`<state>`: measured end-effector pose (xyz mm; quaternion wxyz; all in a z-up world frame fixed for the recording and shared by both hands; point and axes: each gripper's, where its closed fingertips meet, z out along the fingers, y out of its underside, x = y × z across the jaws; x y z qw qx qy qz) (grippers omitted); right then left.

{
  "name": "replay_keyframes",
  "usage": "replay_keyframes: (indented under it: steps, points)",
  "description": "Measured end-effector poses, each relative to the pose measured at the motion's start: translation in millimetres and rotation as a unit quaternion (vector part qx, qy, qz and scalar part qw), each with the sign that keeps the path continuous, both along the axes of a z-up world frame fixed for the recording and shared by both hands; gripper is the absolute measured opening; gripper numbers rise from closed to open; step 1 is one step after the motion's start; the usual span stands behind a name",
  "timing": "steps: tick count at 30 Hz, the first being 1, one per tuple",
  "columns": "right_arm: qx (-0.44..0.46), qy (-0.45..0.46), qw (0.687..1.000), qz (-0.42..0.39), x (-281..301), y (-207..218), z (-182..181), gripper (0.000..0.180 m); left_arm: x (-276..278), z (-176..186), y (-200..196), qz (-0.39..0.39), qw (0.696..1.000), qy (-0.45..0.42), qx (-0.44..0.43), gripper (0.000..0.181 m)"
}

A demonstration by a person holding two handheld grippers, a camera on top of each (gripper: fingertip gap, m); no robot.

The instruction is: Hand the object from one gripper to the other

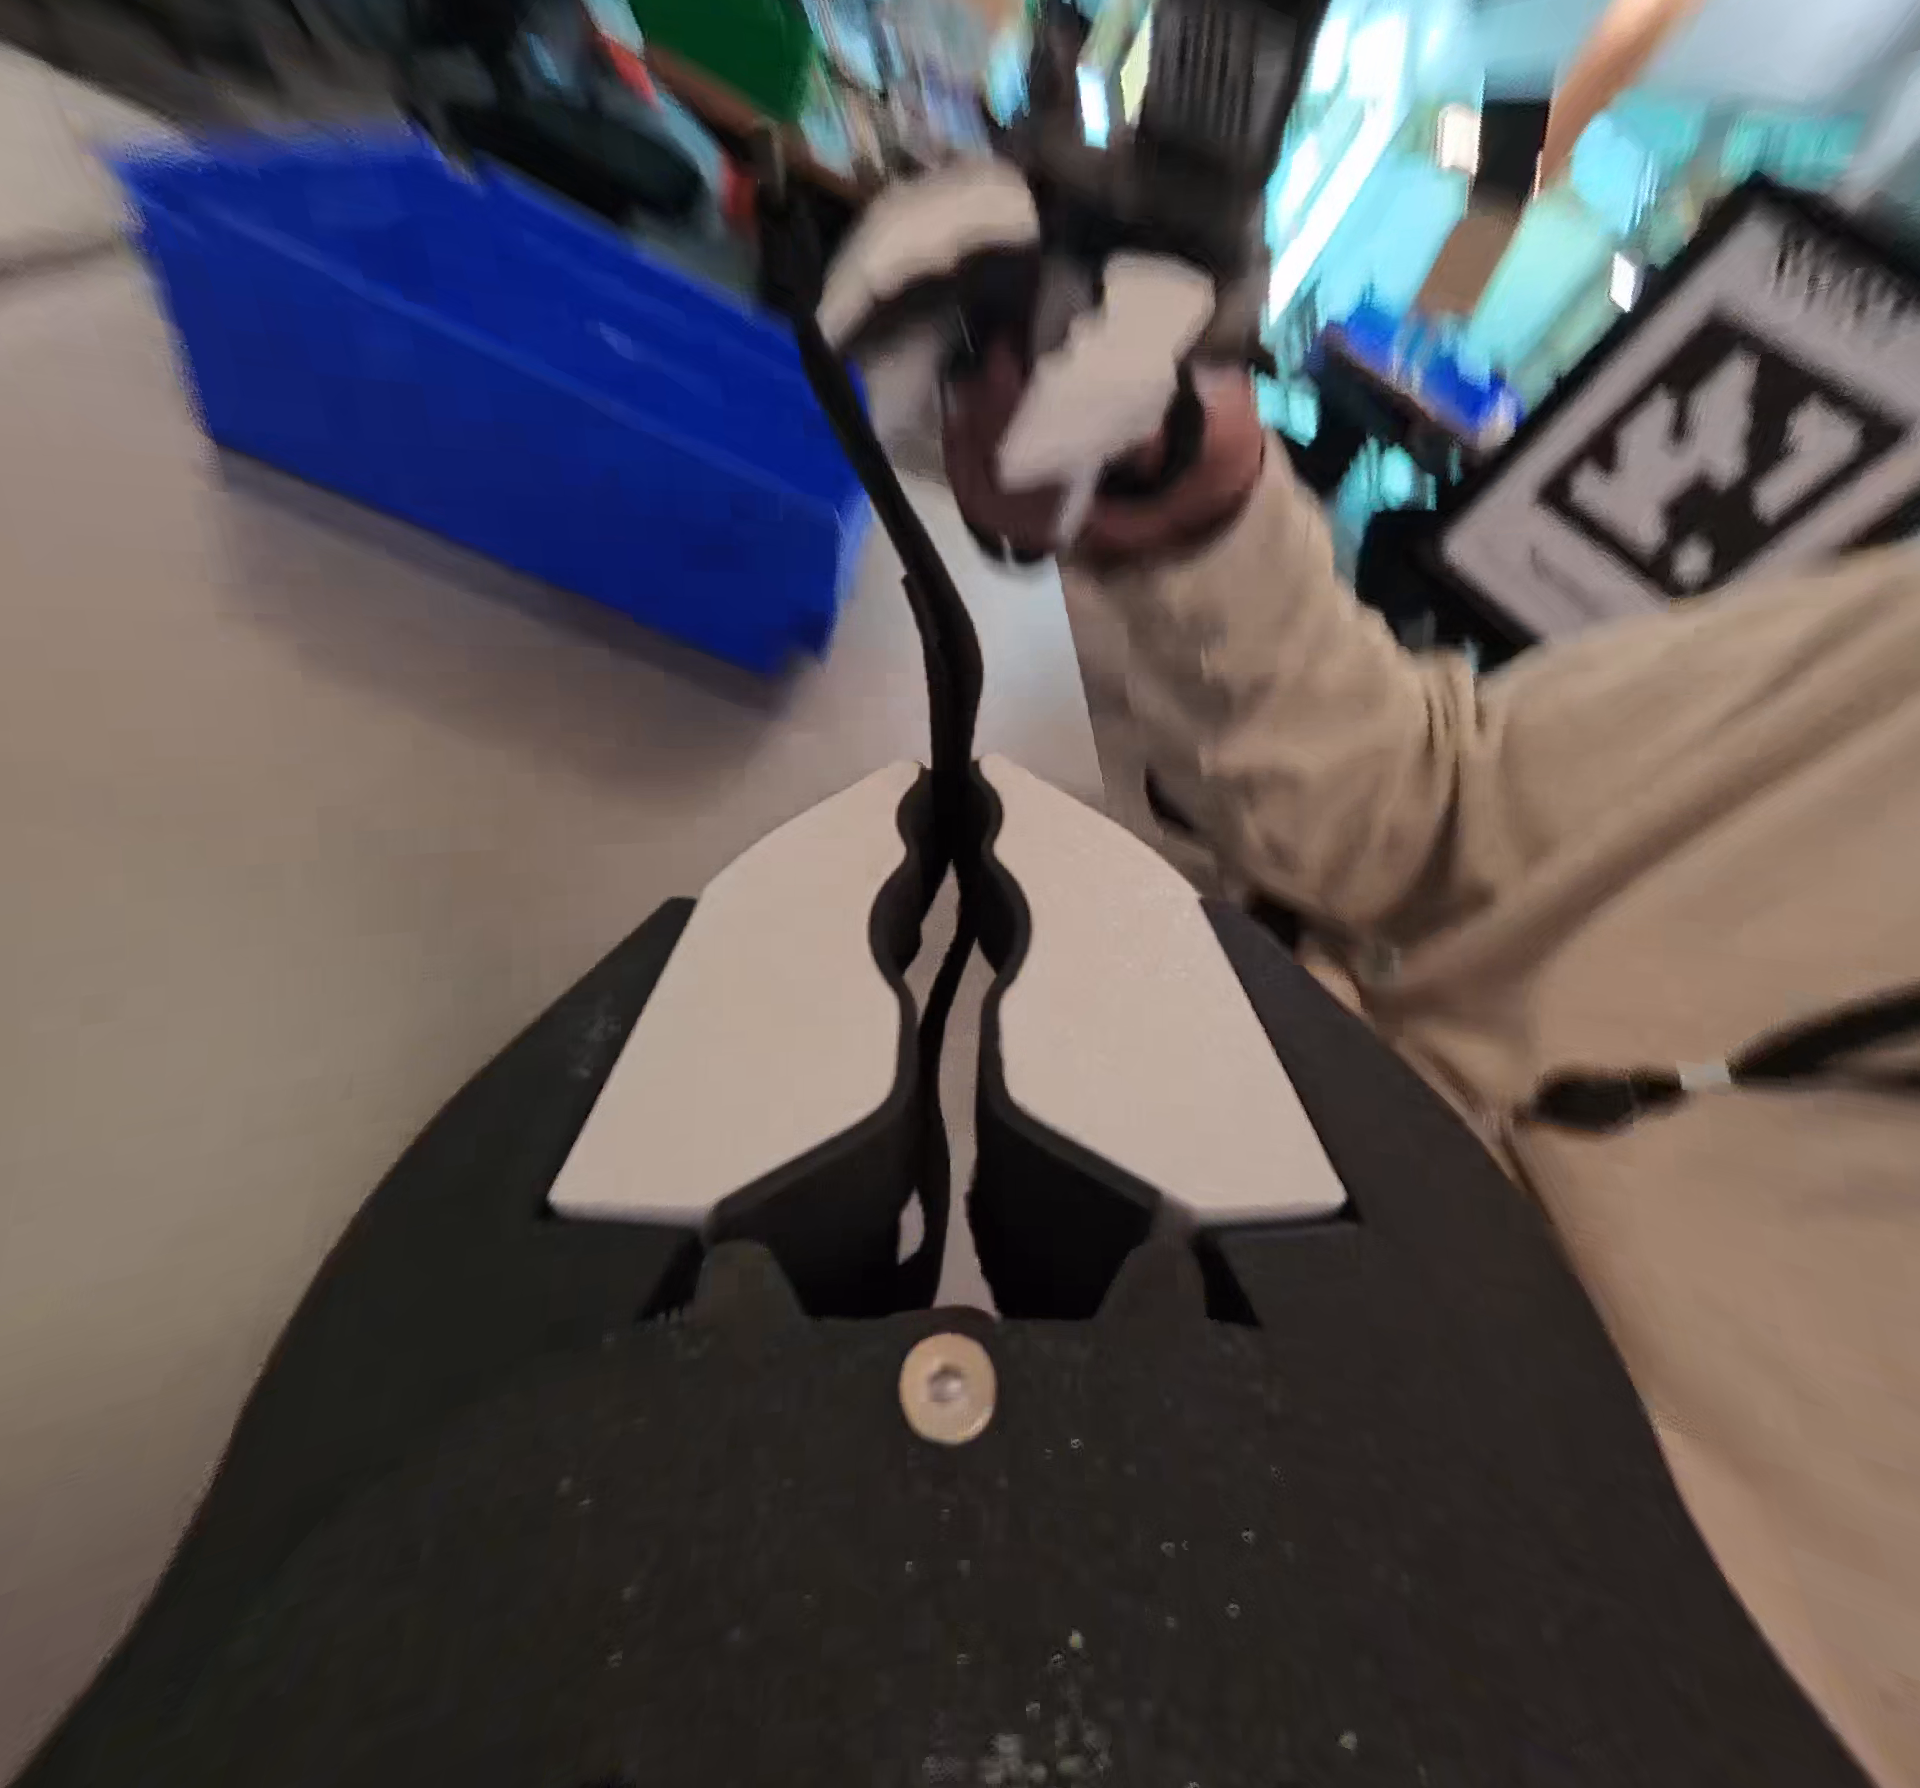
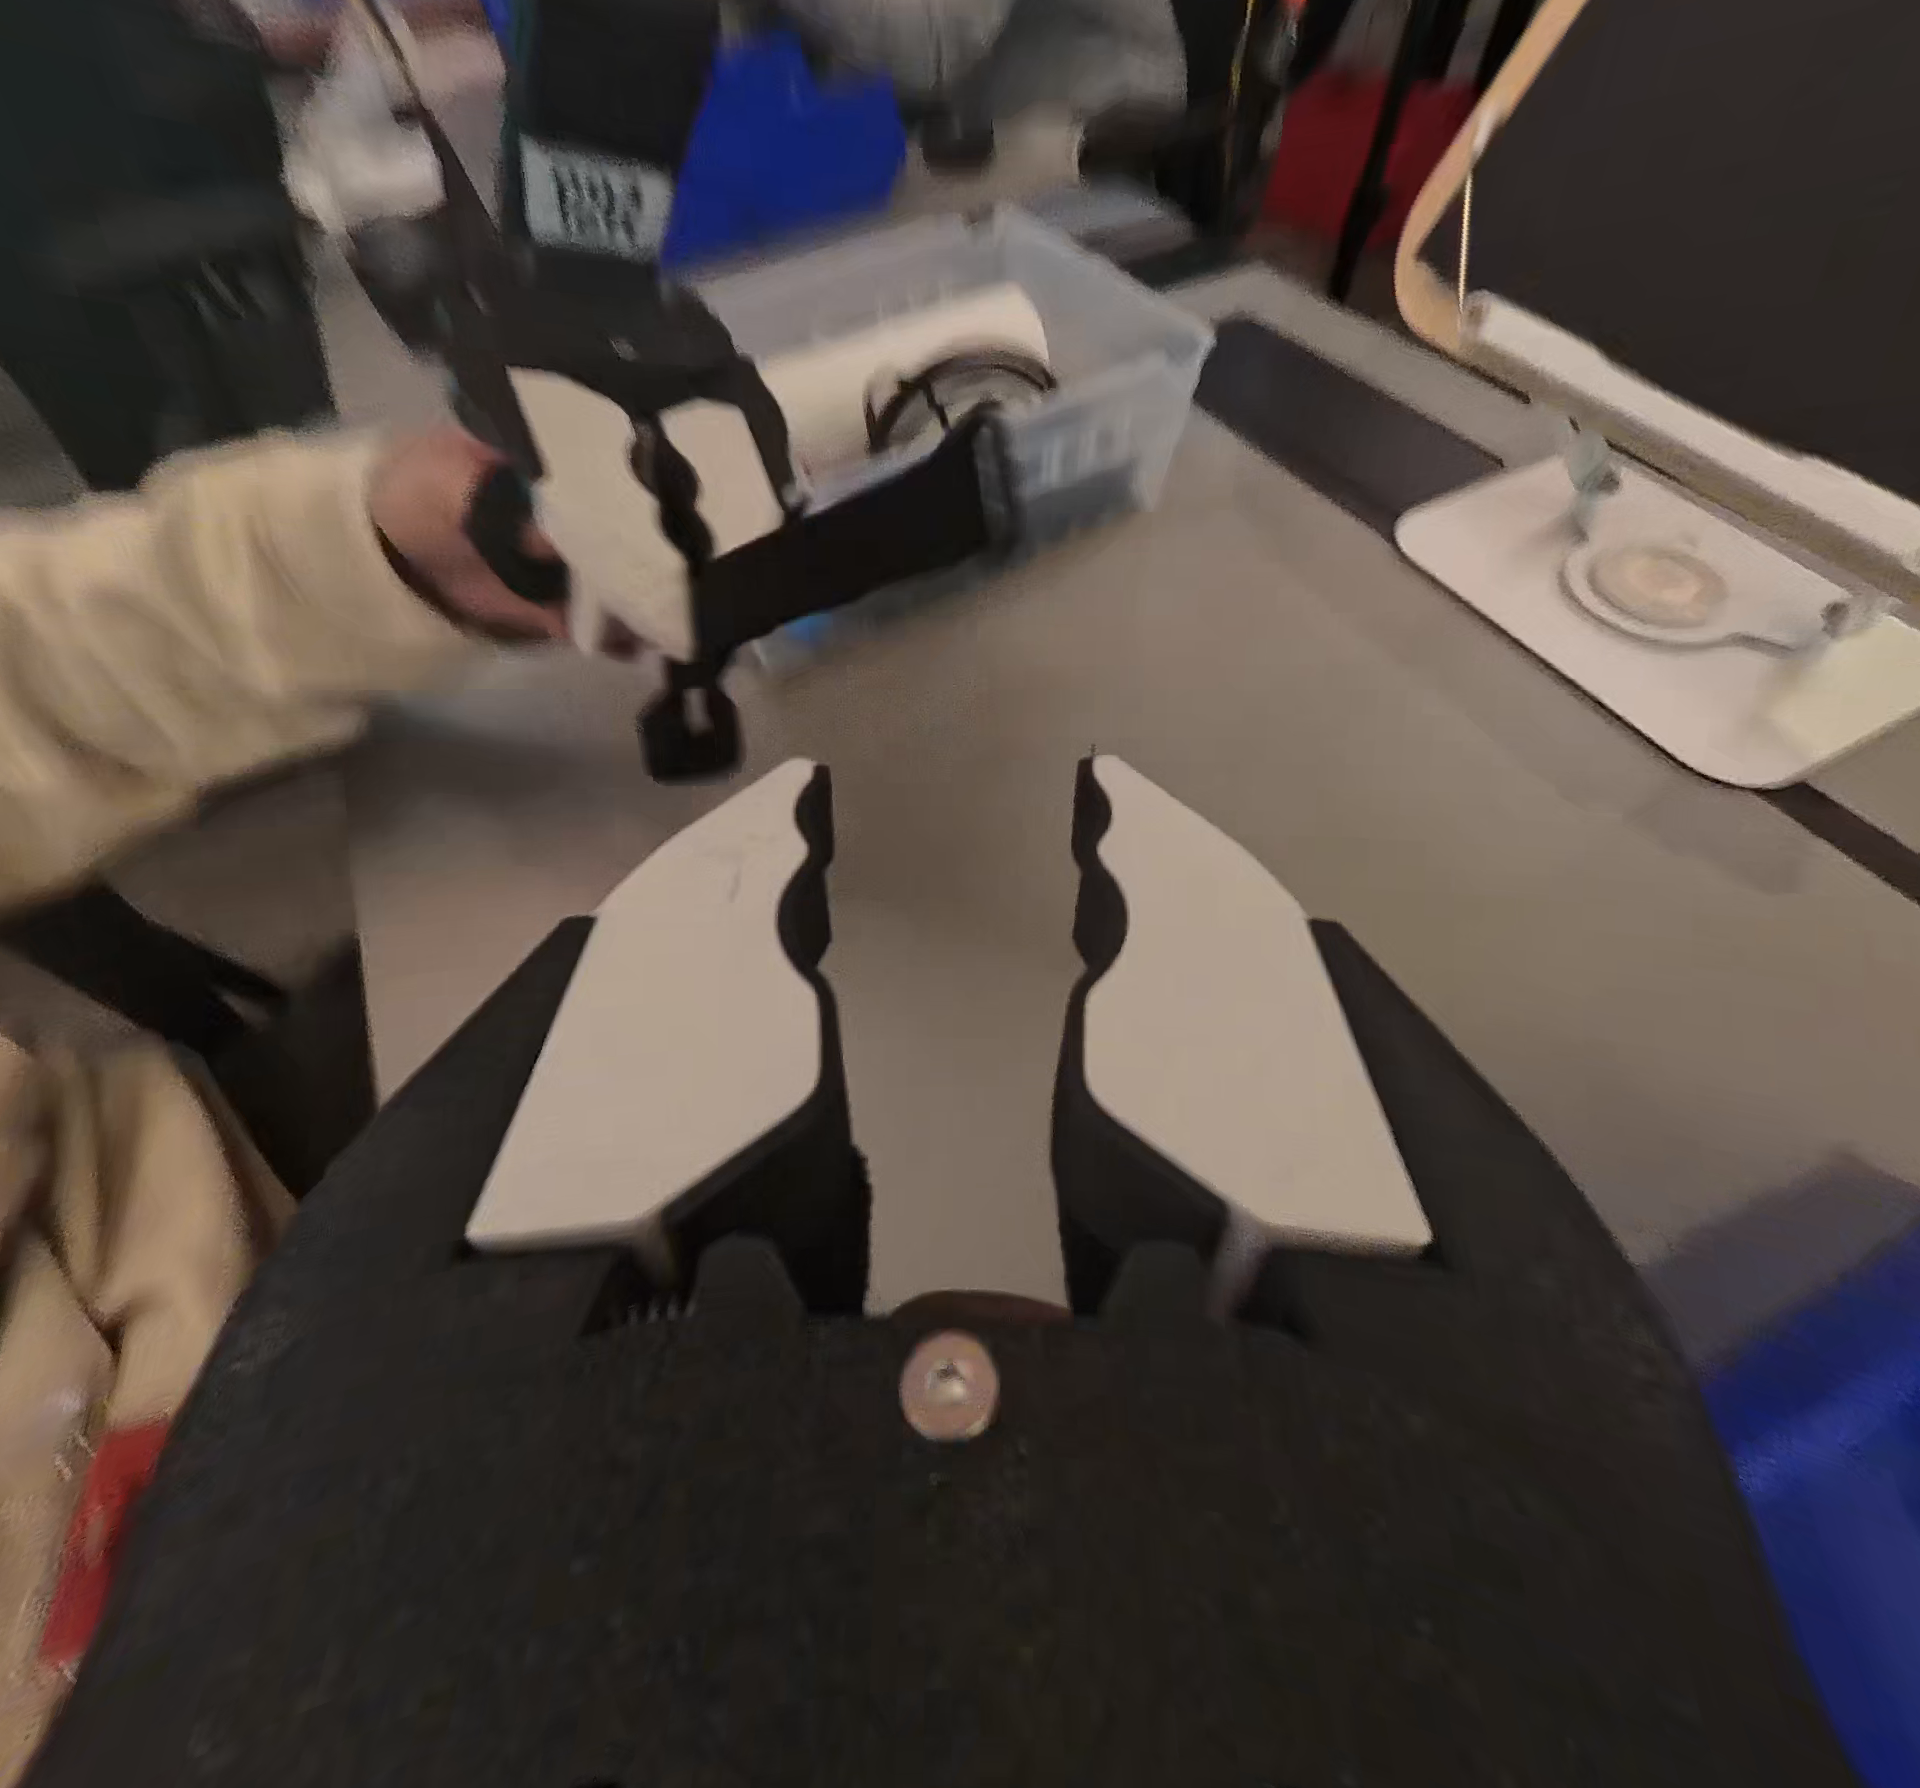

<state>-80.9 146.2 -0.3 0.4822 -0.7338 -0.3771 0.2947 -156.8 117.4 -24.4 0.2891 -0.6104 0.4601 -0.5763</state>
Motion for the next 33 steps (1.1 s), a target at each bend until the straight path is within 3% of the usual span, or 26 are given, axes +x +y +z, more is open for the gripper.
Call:
replay_keyframes:
  steps: [4,10,17,18,24,27,33]
  points:
    - [-0.043,0.141,0.989,0.019,-32,2,-2,0.049,-12,28,28,0.089,0.988,-0.122,-0.026,0.004]
    - [-0.092,0.258,0.959,0.069,-89,-8,-26,0.042,0,31,22,0.098,0.977,-0.176,-0.066,0.004]
    - [-0.088,0.225,0.966,0.096,-102,-19,-47,0.021,1,38,22,0.121,0.972,-0.192,-0.054,0.004]
    - [-0.09,0.222,0.966,0.102,-103,-21,-49,0.009,0,38,23,0.123,0.972,-0.192,-0.056,0.004]
    - [-0.094,0.197,0.968,0.126,-100,-29,-52,0.005,-1,33,23,0.106,0.976,-0.18,-0.061,0.005]
    - [-0.093,0.167,0.972,0.138,-92,-31,-54,0.004,-5,27,25,0.089,0.986,-0.131,-0.044,0.025]
    - [-0.061,0.109,0.976,0.177,-87,-43,-59,0.005,-24,22,34,0.081,0.995,-0.051,-0.016,0.046]
